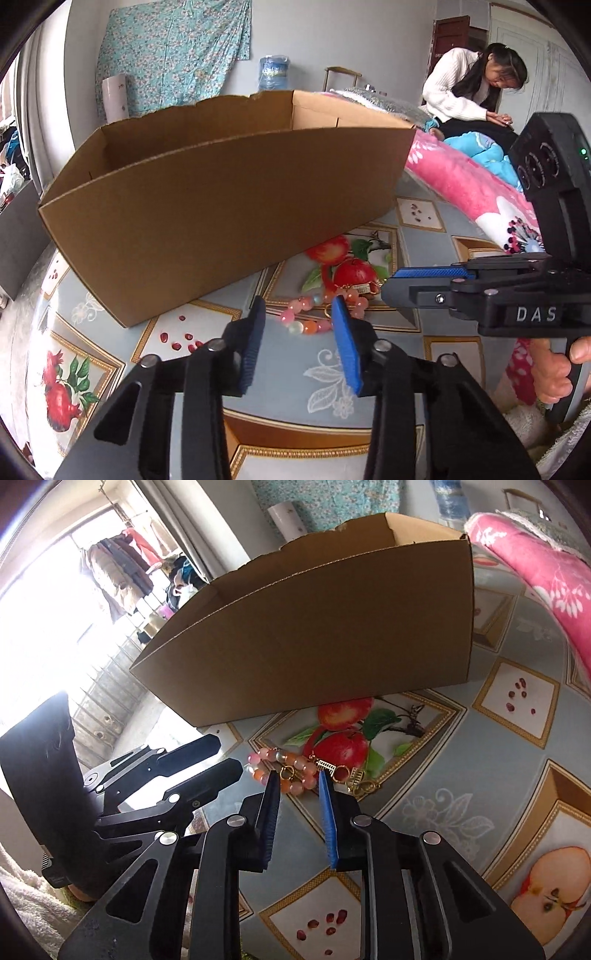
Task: Organize jewelry
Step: 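Move both tools from the box down toward the gold earrings on the table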
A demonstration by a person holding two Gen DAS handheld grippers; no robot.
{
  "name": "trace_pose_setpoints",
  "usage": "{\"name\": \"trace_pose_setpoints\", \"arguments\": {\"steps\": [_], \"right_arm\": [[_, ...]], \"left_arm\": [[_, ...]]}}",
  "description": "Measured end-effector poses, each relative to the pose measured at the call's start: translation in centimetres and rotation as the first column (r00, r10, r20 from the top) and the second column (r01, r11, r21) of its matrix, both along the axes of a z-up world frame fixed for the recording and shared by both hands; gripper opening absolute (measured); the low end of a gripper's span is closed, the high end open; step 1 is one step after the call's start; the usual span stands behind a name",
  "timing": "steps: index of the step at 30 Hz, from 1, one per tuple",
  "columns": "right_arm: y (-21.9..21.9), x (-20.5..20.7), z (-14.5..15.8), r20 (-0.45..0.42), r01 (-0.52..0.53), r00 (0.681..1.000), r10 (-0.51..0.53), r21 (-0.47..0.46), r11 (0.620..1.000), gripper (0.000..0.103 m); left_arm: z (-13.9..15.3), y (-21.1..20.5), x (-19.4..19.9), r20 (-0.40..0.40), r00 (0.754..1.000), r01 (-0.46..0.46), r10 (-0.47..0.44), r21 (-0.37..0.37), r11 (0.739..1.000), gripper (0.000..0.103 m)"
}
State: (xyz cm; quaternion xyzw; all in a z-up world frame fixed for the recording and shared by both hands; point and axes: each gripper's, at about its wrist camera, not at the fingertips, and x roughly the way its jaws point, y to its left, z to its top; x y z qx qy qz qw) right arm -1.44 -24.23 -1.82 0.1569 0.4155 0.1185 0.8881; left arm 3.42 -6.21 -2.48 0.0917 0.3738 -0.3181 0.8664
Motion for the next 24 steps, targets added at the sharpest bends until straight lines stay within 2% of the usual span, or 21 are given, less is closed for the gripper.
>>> {"name": "trace_pose_setpoints", "arguments": {"steps": [4,9,14,16,22,24], "right_arm": [[0.5,1.2,-0.6,-0.025,-0.014,1.0,0.014,-0.021,1.0,0.011],[1.4,2.1,-1.2,-0.05,-0.034,0.998,0.031,-0.064,0.997,0.011],[1.7,2.4,-1.4,-0.051,-0.042,0.998,0.039,-0.051,0.998,0.011],[1.8,2.5,-1.4,-0.055,-0.047,0.998,0.044,-0.044,0.998,0.012],[1.4,2.5,-1.5,-0.063,-0.044,0.997,0.043,-0.02,0.999,0.016],[1.0,2.2,-1.3,-0.056,-0.037,0.998,0.036,-0.022,0.999,0.016]], "left_arm": [[-0.6,-0.4,1.0,-0.027,1.0,-0.002,0.003,0.021,1.0,0.021],[-1.4,-0.7,1.7,-0.068,0.998,-0.001,0.004,0.042,0.999,0.021],[-1.7,-0.7,1.8,-0.078,0.997,-0.004,0.007,0.037,0.999,0.021],[-1.9,-1.1,1.8,-0.088,0.996,0.003,0.001,0.048,0.999,0.011],[-1.7,-1.9,0.9,-0.018,1.0,0.0,0.002,0.078,0.997,0.009],[-0.9,-2.2,0.3,0.03,1.0,0.007,-0.009,0.077,0.997,0.009]]}}
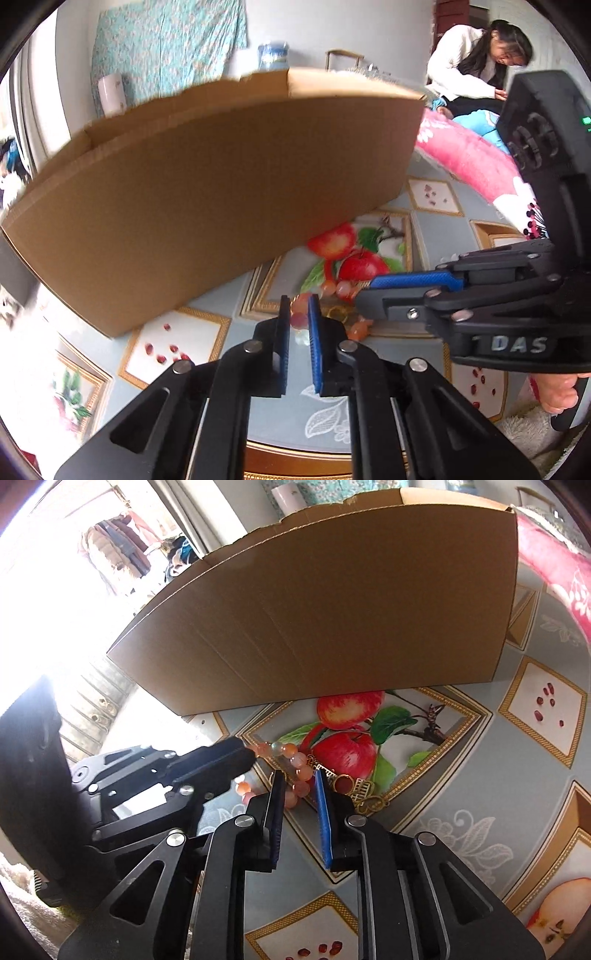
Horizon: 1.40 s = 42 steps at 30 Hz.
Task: Organize jewelry
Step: 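Move both tools from the box down toward the gold earrings on the table, then position the open right tool over the gold earrings and small ring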
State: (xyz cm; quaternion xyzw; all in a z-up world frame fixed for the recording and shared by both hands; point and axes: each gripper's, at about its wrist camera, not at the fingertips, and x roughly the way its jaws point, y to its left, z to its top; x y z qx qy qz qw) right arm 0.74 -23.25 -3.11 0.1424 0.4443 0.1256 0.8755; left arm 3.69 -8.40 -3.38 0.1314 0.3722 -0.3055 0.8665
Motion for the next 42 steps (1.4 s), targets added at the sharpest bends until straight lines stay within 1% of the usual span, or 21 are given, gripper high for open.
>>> {"name": "trace_pose_setpoints", "arguments": {"steps": [2,4,7,11,13,15,17,19,22,24,26,28,29,31,34,38,40,42], "right_arm": [[-0.6,-0.6,0.2,0.009,0.009,1.0,-0.009,0.009,1.0,0.016],[-1.2,-1.1,0.5,0.018,0.019,1.0,-0.02,0.018,1.0,0.016],[-2.0,-1.9,0.9,0.034,0.035,0.999,-0.036,0.046,0.998,0.019],[-2.8,-2.8,1.2,0.043,0.042,0.998,-0.045,0.076,0.996,0.023],[-3.0,-3.1,1.3,0.042,0.038,0.998,-0.041,0.074,0.997,0.024],[-3.0,-3.4,1.2,0.042,0.034,0.998,-0.036,0.054,0.998,0.024],[-3.0,-3.8,1.0,0.041,0.037,0.998,-0.038,0.035,0.999,0.025],[-3.4,-4.0,0.8,0.031,0.045,0.998,-0.045,0.027,0.999,0.025],[-4.0,-4.2,0.5,0.02,0.065,0.998,-0.065,0.006,0.998,0.026],[-4.2,-4.3,0.5,0.017,0.078,0.997,-0.078,-0.01,0.997,0.028],[-4.4,-4.7,0.6,0.017,0.083,0.996,-0.083,-0.026,0.996,0.029],[-4.3,-5.0,0.8,0.017,0.084,0.996,-0.083,-0.05,0.995,0.03],[-4.2,-5.1,0.9,0.017,0.083,0.996,-0.082,-0.06,0.995,0.03],[-4.1,-5.2,0.9,0.014,0.083,0.996,-0.083,-0.08,0.993,0.03],[-3.9,-5.4,0.9,0.0,0.076,0.997,-0.076,-0.098,0.992,0.03],[-3.5,-5.3,1.1,0.013,0.068,0.998,-0.067,-0.116,0.991,0.03],[-2.9,-4.9,0.9,0.01,0.07,0.998,-0.07,-0.132,0.989,0.03],[-2.8,-4.9,0.7,0.003,0.08,0.997,-0.081,-0.152,0.985,0.03]], "left_arm": [[0.9,-0.2,-0.7,0.041,0.999,0.019,-0.018,-0.012,1.0,0.009],[1.7,-0.4,-1.2,0.062,0.997,0.037,-0.035,-0.03,0.999,0.009],[3.0,-0.2,-1.7,0.073,0.997,0.046,-0.041,-0.071,0.996,0.009],[4.5,0.9,-1.8,0.066,0.997,0.034,-0.027,-0.102,0.994,0.009],[4.7,2.4,-1.3,0.043,0.999,0.0,0.005,-0.102,0.995,0.009],[4.3,4.0,-0.9,0.01,0.999,-0.043,0.044,-0.09,0.995,0.009],[3.1,5.8,-0.1,-0.047,0.994,-0.098,0.094,-0.077,0.992,0.009],[1.8,7.4,0.5,-0.076,0.986,-0.154,0.15,-0.045,0.987,0.009],[0.6,9.1,0.9,-0.121,0.976,-0.19,0.182,-0.054,0.98,0.01],[0.3,9.7,0.9,-0.131,0.973,-0.199,0.19,-0.057,0.978,0.01],[0.1,10.2,0.8,-0.138,0.972,-0.199,0.189,-0.061,0.978,0.012],[0.3,10.7,0.5,-0.133,0.971,-0.209,0.198,-0.07,0.976,0.023],[0.5,11.0,0.2,-0.126,0.972,-0.21,0.198,-0.084,0.974,0.025],[0.8,11.4,0.0,-0.109,0.973,-0.212,0.201,-0.095,0.973,0.035],[1.1,11.7,-0.6,-0.085,0.978,-0.198,0.191,-0.094,0.976,0.037],[1.3,12.3,-1.2,-0.061,0.974,-0.224,0.22,-0.066,0.972,0.037],[1.6,12.3,-1.4,-0.062,0.975,-0.219,0.215,-0.078,0.972,0.037],[2.0,11.8,-1.8,-0.071,0.981,-0.189,0.181,-0.12,0.975,0.037]]}}
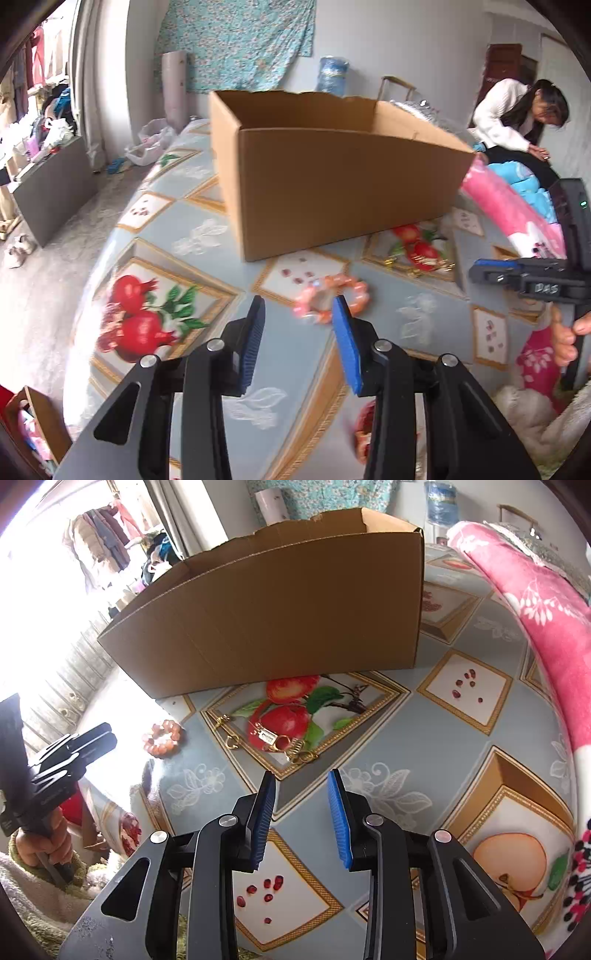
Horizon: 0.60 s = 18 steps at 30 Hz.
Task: Organize jewelry
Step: 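Position the open right tool over the gold earrings and small ring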
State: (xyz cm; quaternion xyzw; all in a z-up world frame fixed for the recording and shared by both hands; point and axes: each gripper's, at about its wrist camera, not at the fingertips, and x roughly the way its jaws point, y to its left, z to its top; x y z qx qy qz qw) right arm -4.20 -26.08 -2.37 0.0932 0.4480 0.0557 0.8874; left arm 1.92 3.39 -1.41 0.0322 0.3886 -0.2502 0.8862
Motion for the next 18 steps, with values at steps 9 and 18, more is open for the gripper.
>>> {"name": "trace_pose_setpoints", "arguments": {"steps": [9,18], "right_arm": [[-0.9,-1.1,-0.5,-0.023,0.067,0.997,-0.068,-0.014,0.998,0.023],[0.3,0.8,-0.4,0.002,0.023,1.0,-0.023,-0.05,0.999,0.023]], "left_arm": [[-0.7,-6.4,-1.5,-0.003,0.981,0.195,-0.195,-0.009,0.981,0.037],[-2.2,-10.3,-0.7,0.019,0.97,0.241,-0.243,0.075,0.968,0.037]]}}
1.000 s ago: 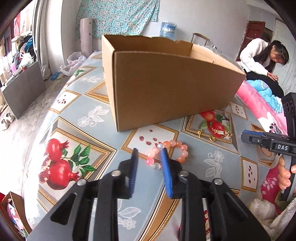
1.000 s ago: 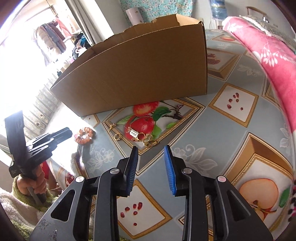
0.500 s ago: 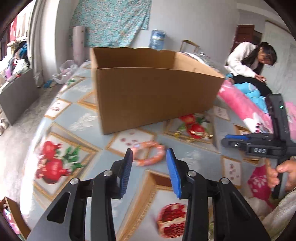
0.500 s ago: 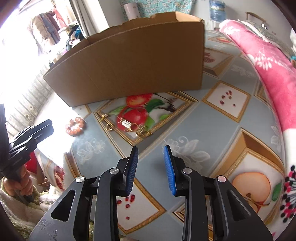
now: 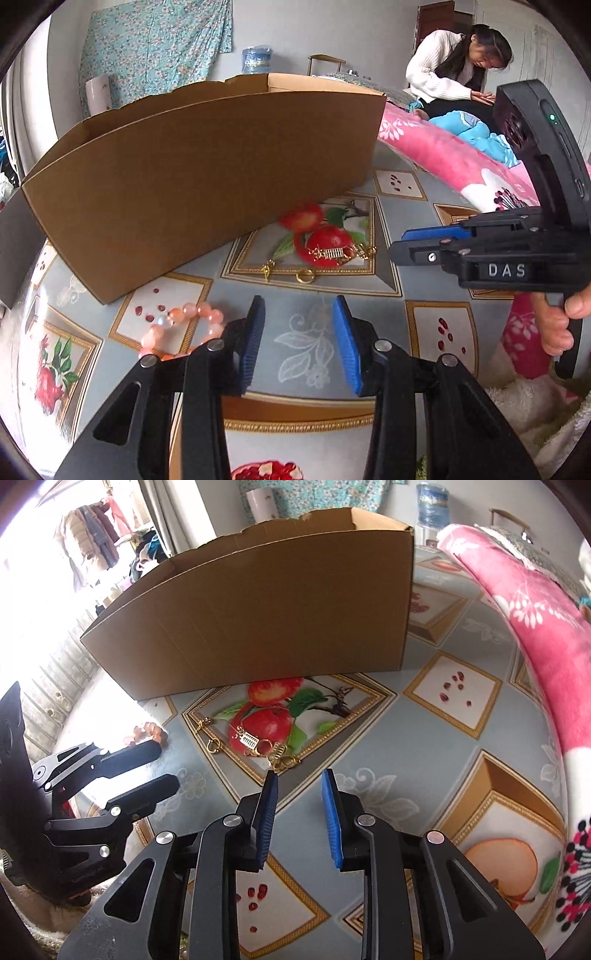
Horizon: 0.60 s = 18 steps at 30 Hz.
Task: Organize jewelry
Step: 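Position the open right tool over the gold earrings and small ring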
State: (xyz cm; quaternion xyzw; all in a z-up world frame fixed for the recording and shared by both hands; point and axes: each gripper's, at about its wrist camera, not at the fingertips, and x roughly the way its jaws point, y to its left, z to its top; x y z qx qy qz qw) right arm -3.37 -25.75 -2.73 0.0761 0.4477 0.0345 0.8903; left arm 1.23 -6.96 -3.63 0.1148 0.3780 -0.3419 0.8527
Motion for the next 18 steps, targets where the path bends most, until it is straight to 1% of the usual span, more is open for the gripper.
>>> {"name": "trace_pose_setpoints", "arguments": {"steps": [5,9,10,11,12,13,15,16,18], "right_arm": [[1.2,0.8,-0.3,0.001,-0.048,0.999,0.048,-0.048,0.998,0.023],[2.0,1.4,-0.5,0.004,-0.084,0.996,0.085,-0.114,0.99,0.023],[2.2,1.6,-0.5,0.003,-0.091,0.996,0.092,-0.128,0.988,0.022],[2.4,1.8,-0.5,0.002,-0.095,0.995,0.096,-0.139,0.986,0.016],[2.4,1.9,-0.5,0.0,-0.093,0.996,0.094,-0.153,0.984,0.014],[2.2,2.1,-0.5,0.0,-0.09,0.996,0.091,-0.154,0.984,0.014],[1.8,2.3,-0.4,0.001,-0.078,0.997,0.079,-0.146,0.986,0.01],[1.5,2.4,-0.4,0.002,-0.069,0.998,0.07,-0.148,0.987,0.004],[0.7,2.6,-0.4,0.004,-0.048,0.999,0.049,-0.137,0.989,0.004]], "left_arm": [[-0.4,-1.2,0.6,0.001,1.0,0.006,-0.006,-0.003,1.0,0.037],[-0.9,-1.8,1.0,0.004,1.0,0.001,-0.002,0.032,0.999,0.037],[-1.0,-1.9,1.1,0.004,1.0,0.001,-0.001,0.038,0.999,0.037],[-1.1,-2.0,1.1,0.001,1.0,0.001,-0.001,0.037,0.999,0.037],[-1.1,-2.0,1.2,-0.001,1.0,-0.001,0.001,0.035,0.999,0.037],[-1.2,-1.9,1.2,0.0,1.0,-0.003,0.003,0.031,1.0,0.037],[-1.2,-2.0,1.2,0.005,1.0,-0.003,0.002,0.033,0.999,0.037],[-1.2,-2.0,1.2,0.01,1.0,-0.001,0.001,0.037,0.999,0.037],[-1.3,-2.1,1.1,0.016,1.0,-0.001,0.0,0.042,0.999,0.037]]}}
